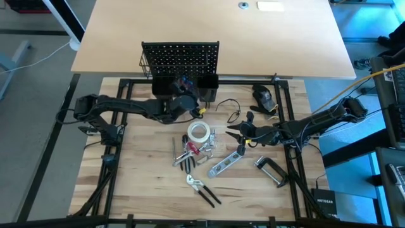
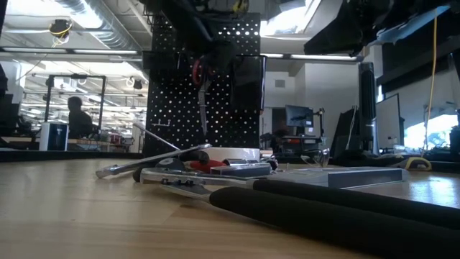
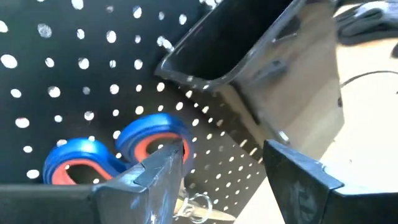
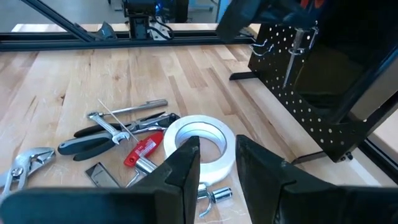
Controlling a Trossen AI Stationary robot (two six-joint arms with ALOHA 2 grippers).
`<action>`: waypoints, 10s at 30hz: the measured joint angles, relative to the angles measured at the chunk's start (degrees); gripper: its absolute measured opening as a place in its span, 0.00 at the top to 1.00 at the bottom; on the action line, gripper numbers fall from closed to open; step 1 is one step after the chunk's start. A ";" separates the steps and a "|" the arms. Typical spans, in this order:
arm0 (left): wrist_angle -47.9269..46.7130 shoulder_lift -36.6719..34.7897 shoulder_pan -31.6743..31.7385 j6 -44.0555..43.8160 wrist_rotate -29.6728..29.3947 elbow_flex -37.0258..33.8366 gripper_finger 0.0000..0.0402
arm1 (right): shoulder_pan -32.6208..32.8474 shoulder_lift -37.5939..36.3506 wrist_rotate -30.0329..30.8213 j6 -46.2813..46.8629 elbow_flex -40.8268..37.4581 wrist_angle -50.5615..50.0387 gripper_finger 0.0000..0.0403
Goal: Hang tools onto peg board
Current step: Hang the blue scissors on the peg board, then put the gray spirit level into the right black bin on the peg board
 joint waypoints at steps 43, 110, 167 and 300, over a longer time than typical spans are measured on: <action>3.12 -12.22 -27.78 -25.81 20.79 -29.03 0.48 | 0.00 10.46 -25.49 -0.08 0.11 -2.08 0.41; 4.26 -9.66 -32.43 -39.10 19.63 -29.03 0.48 | 4.17 41.88 -29.35 -8.66 20.44 -22.46 0.51; 4.44 -9.68 -36.12 -42.09 15.26 -29.03 0.48 | -15.93 -3.04 -12.26 -22.40 9.93 15.75 0.52; 4.17 -9.70 -39.03 -46.79 11.98 -29.00 0.48 | -41.98 6.97 -24.94 -16.59 8.74 29.73 0.34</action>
